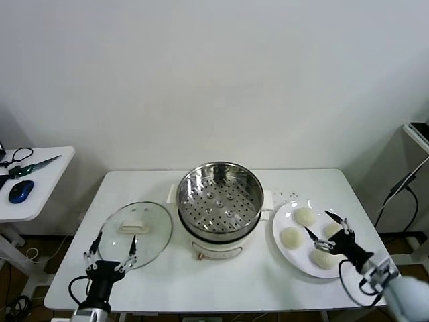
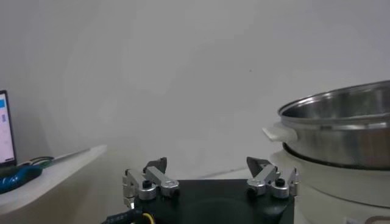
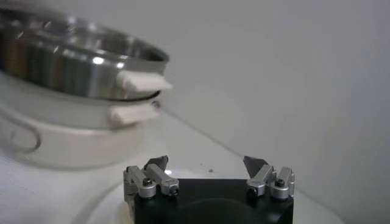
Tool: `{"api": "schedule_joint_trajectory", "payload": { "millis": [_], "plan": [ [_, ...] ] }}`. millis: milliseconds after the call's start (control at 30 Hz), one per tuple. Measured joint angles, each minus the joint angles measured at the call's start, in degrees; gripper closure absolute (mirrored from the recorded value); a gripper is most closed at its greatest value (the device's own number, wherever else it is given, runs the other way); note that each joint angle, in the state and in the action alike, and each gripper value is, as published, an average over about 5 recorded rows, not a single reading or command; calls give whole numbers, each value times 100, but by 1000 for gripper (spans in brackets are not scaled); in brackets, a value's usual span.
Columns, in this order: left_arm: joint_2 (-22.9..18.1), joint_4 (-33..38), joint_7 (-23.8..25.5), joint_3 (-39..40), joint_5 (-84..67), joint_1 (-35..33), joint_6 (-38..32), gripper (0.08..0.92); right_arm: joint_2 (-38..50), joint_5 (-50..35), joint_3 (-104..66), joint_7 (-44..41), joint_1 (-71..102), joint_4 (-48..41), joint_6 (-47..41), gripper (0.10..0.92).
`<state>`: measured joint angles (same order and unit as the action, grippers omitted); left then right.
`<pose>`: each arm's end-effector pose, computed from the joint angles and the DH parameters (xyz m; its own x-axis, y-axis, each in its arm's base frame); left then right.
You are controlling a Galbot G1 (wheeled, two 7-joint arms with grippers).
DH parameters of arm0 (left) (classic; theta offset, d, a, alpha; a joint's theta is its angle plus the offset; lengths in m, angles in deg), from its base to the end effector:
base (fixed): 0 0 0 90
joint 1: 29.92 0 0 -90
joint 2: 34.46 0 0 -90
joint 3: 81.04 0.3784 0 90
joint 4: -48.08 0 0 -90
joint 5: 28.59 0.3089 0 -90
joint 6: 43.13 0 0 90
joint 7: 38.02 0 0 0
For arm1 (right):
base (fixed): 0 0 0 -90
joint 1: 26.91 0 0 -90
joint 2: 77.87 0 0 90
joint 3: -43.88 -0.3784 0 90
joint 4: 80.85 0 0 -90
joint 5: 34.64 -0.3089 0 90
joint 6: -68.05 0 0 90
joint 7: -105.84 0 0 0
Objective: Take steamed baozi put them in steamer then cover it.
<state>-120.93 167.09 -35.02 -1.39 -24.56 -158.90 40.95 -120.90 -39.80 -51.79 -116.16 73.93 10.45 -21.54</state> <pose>0.0649 0.0625 -0.3422 -0.9961 -0.0538 0.0693 -0.0369 0.9737 0.2249 0.2584 -0.2923 -0.2848 -0.7188 -0.4624 0.5191 -0.6877 0.5823 -0.4335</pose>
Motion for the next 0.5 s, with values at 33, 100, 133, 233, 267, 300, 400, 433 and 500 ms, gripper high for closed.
{"api": "schedule_joint_trajectory", "payload": {
  "millis": [33, 100, 133, 233, 267, 300, 400, 433, 500],
  "plan": [
    [3, 2, -2, 2, -18, 2, 16, 177, 160, 80, 151, -174, -216, -137, 8, 203],
    [10, 13, -5, 6, -55, 2, 50, 177, 461, 223, 533, -488, -702, -413, 32, 203],
    [14, 21, -6, 7, -76, 0, 68, 177, 601, 292, 766, -630, -977, -553, 46, 203],
    [27, 39, -7, 14, -148, 0, 128, 177, 935, 484, 1606, -995, -1888, -963, 99, 203],
    [31, 39, -7, 19, -170, 2, 146, 177, 1012, 538, 1913, -1099, -2207, -1096, 120, 203],
    [36, 37, -7, 24, -188, 7, 163, 177, 1075, 590, 2236, -1201, -2538, -1235, 144, 203],
    [43, 26, -9, 35, -229, 27, 201, 177, 1175, 732, 3205, -1466, -3514, -1651, 213, 203],
    [44, 21, -11, 35, -240, 35, 212, 177, 1183, 776, 3523, -1543, -3825, -1790, 230, 203],
    [47, 9, -14, 31, -257, 50, 235, 177, 1162, 855, 4122, -1677, -4397, -2057, 251, 203]
  ]
}}
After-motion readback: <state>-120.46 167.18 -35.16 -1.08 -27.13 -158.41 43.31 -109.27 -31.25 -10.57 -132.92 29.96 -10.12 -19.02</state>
